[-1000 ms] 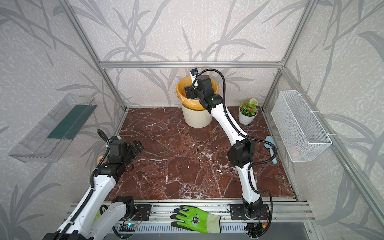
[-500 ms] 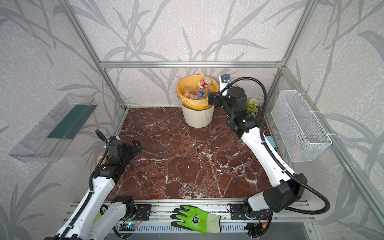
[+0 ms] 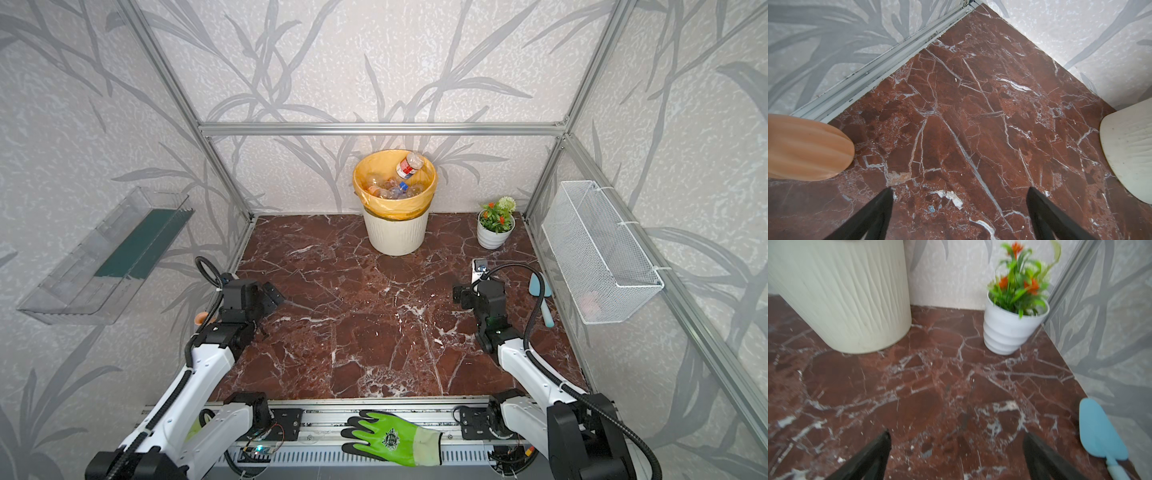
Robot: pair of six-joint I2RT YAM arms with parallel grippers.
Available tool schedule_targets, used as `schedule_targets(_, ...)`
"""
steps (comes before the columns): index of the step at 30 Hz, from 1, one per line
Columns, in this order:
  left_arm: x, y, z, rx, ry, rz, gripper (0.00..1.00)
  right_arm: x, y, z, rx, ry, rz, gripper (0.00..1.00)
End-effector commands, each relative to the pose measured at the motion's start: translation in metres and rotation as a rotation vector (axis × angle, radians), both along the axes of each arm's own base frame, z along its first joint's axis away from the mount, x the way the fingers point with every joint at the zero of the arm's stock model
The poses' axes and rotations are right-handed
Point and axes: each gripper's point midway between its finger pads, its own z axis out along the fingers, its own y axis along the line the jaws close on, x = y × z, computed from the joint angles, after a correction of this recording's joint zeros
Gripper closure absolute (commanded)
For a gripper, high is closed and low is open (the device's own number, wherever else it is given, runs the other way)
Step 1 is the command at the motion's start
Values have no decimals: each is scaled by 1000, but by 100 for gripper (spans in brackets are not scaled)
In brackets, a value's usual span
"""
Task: Throw the plastic bottles in the bin
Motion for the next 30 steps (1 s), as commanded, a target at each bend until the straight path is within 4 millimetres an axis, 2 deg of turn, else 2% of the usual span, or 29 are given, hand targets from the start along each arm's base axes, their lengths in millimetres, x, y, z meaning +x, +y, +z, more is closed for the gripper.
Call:
schedule_targets(1, 3, 13, 3, 83, 1, 29, 1, 11, -10, 20, -8, -166, -51, 1)
schedule_targets(3, 5, 15, 2, 104, -7, 30, 1, 16, -10, 7, -39, -155, -46, 1)
schedule_targets(7, 8, 21, 4, 142, -56, 50, 1, 35, -4, 6, -69, -185, -21, 1)
schedule_targets(9, 12, 22, 7, 175, -80, 43, 1, 46, -4, -15, -83, -143, -22, 1)
schedule_targets(11, 13, 30, 11, 222, -93, 71, 1, 55, -1, -23, -107, -160, -20, 1)
schedule_targets(14, 20, 33, 13, 286, -104, 71, 1, 53, -6, -29, -58, -33, -36, 1)
schedule_targets(18, 31, 37, 7, 357, -98, 65, 1, 58, -6, -26, -68, -122, -20, 1)
schedule_targets(21, 44, 38, -5, 429, -85, 36, 1, 58, -6, -30, -68, -68, -14, 1)
schedule_targets(24, 54, 36, -21, 452, -110, 12, 1, 58, -7, -29, -60, -98, -21, 1)
schedule_targets(25, 59, 34, -20, 469, -121, -8, 1, 58, -6, -29, -64, -84, -17, 1)
schedule_targets(27, 71, 27, -16, 476, -159, -59, 1, 58, -7, -28, -61, -105, -22, 1)
schedule_targets(30, 85, 9, -33, 465, -202, -178, 1, 59, -7, -28, -59, -104, -21, 1)
